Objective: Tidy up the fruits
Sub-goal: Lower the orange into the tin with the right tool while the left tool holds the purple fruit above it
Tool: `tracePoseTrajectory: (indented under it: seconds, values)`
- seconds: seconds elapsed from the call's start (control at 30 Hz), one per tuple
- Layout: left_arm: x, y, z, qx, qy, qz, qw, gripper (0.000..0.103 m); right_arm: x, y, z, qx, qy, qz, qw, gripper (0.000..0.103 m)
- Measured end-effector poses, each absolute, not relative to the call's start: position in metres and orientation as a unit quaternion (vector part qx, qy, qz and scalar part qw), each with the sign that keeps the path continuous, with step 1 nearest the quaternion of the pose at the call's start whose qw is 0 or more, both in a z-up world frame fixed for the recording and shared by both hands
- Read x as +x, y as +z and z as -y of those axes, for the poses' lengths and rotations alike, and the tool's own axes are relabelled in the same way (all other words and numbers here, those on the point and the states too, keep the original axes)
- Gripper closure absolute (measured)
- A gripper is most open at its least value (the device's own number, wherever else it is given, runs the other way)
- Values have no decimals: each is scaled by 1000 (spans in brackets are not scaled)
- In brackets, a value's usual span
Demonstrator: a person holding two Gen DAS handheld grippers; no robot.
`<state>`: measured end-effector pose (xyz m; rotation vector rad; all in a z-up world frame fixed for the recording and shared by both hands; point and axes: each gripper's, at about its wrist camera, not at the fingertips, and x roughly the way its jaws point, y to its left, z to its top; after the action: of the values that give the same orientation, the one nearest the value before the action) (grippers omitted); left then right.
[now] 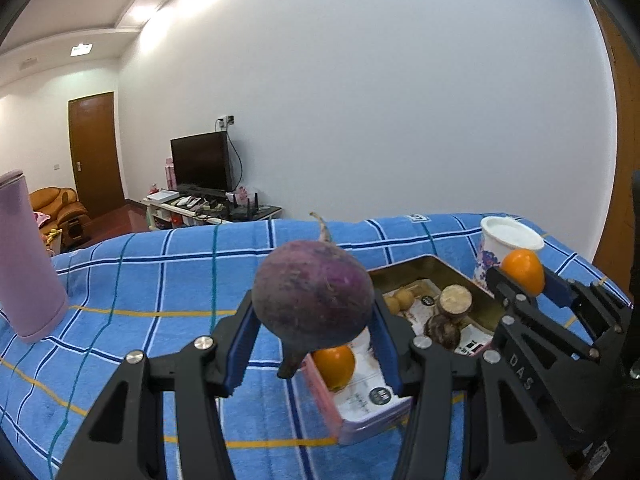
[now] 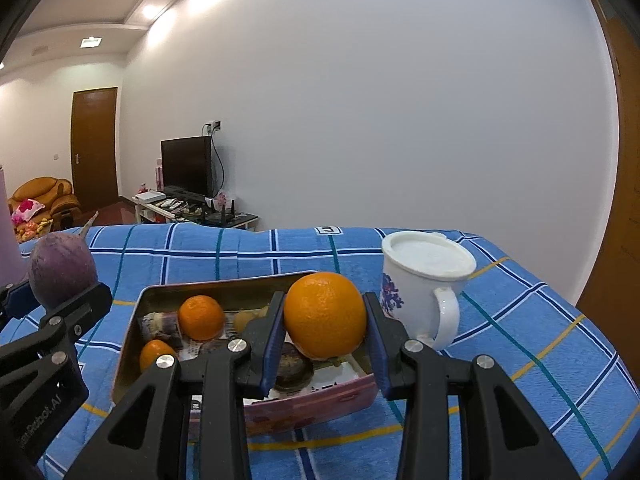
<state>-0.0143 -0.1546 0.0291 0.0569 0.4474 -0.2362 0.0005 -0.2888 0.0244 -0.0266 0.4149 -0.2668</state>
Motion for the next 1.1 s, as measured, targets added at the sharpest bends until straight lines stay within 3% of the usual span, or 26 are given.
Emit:
tracePoseTrajectory:
  seconds: [1.1]
  values:
    - [29, 22, 158, -2, -126, -264, 956, 48, 66, 25, 288, -2, -97, -266, 959, 64]
